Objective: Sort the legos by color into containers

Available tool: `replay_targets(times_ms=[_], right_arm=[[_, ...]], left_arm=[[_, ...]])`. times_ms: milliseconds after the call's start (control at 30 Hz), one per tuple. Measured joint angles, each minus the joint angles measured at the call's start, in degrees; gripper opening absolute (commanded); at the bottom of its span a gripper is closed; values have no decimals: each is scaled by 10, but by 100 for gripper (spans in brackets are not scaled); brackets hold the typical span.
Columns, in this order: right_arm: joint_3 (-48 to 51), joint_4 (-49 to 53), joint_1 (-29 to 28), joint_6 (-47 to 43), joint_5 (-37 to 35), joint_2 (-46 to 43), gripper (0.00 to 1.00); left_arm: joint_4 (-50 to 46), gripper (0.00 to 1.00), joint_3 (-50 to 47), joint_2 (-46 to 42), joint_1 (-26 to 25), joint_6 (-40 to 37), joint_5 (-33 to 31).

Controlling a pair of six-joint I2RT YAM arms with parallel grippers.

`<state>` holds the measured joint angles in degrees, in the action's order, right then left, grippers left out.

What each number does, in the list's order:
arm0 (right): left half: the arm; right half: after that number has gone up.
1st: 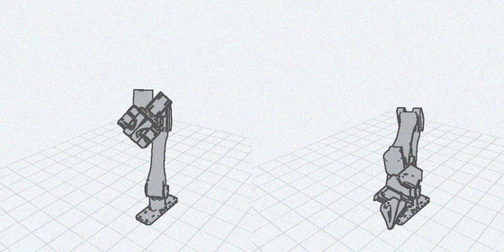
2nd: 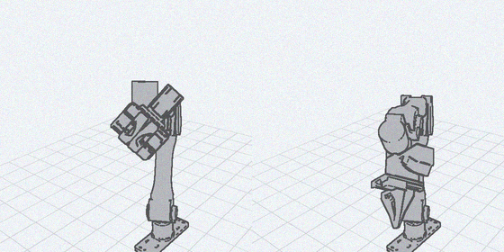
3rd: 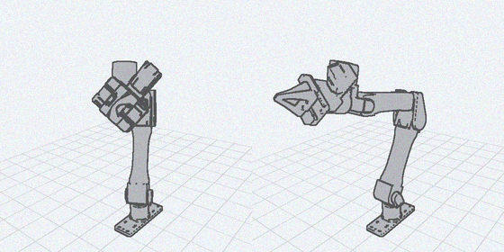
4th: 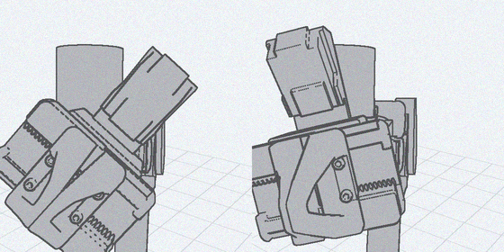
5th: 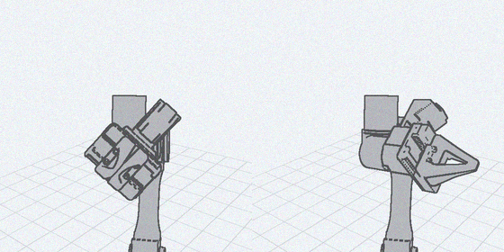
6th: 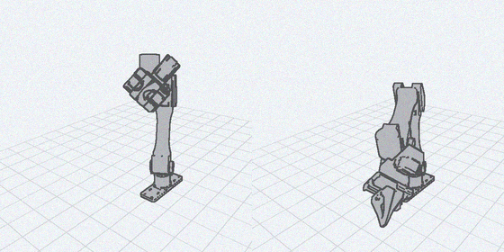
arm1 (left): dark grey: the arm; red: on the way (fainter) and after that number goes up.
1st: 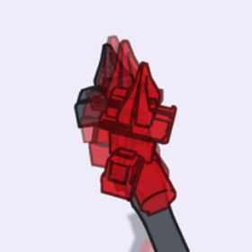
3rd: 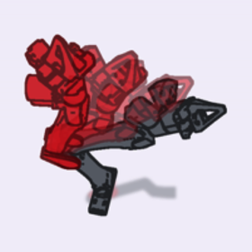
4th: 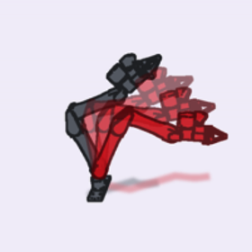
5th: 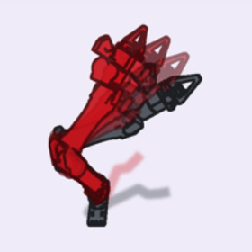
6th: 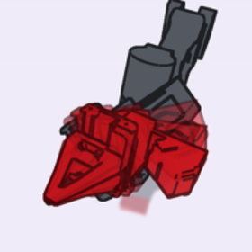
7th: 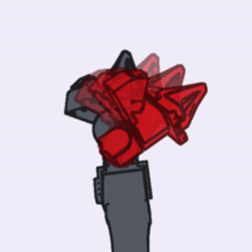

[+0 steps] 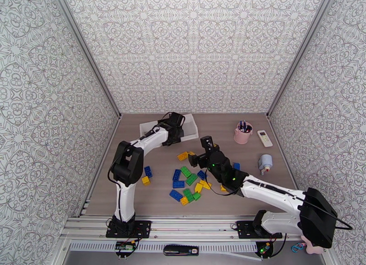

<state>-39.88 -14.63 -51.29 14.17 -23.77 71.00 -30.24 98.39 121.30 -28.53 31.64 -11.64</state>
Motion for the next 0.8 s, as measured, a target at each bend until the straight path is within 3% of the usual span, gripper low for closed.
replay_targets(times_ms=[200, 400, 567, 800], right_arm=[[26, 2, 0, 17, -32, -41, 100], [49, 12, 0, 33, -59, -82, 100], [51, 16, 0, 32, -57, -86, 100], [40, 17, 0, -4, -10, -42, 100]], left_arm=[[-32, 20, 77, 66, -50, 25, 10], [-48, 40, 92, 79, -61, 28, -5], [-48, 54, 80, 63, -52, 23, -36], [-43, 67, 26, -6, 1, 12, -62]])
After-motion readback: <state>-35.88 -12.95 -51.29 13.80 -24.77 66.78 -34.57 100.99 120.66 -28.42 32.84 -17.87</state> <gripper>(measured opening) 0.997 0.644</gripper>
